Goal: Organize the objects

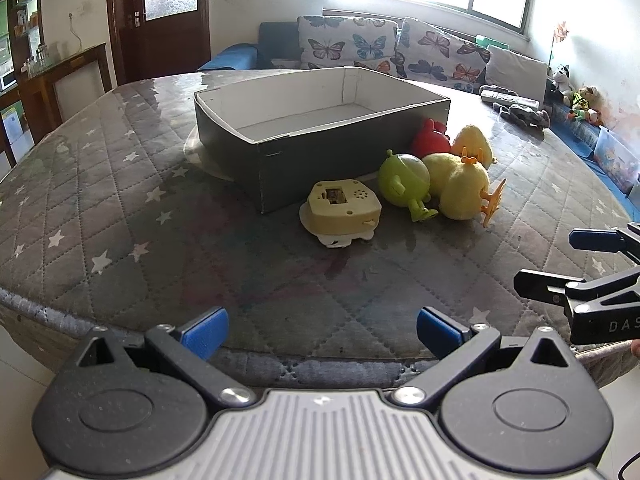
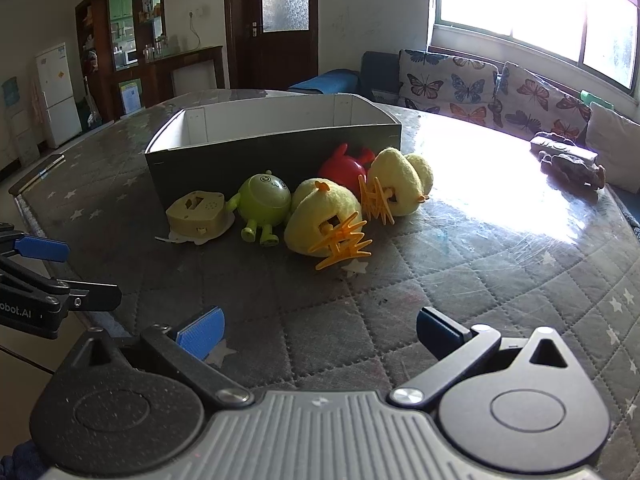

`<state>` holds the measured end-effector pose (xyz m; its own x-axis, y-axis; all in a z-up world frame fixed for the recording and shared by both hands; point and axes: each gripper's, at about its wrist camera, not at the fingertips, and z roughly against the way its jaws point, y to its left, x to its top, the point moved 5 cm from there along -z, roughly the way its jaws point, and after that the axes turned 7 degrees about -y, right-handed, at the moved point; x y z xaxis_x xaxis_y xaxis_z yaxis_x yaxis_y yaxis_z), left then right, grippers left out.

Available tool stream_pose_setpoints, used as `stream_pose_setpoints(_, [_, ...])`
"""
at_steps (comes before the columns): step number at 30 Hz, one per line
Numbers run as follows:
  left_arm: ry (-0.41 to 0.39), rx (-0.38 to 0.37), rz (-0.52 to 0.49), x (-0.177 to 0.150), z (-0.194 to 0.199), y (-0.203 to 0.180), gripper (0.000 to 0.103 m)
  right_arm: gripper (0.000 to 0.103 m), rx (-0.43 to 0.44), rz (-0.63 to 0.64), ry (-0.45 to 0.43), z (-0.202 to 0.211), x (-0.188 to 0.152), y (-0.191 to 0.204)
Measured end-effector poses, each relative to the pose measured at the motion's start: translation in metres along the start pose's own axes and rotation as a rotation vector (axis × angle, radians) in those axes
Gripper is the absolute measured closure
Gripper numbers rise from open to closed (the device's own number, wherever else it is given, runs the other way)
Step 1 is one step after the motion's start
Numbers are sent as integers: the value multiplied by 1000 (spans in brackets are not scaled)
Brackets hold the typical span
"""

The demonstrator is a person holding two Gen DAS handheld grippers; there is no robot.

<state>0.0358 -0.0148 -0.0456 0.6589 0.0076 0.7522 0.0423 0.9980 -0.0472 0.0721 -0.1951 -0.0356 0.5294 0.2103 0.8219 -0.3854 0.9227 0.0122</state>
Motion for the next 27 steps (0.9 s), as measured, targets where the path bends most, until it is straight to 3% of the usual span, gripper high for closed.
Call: stream_pose_setpoints(27, [21, -13, 14, 2, -8, 1, 0, 0, 19, 8, 19, -11, 2, 2])
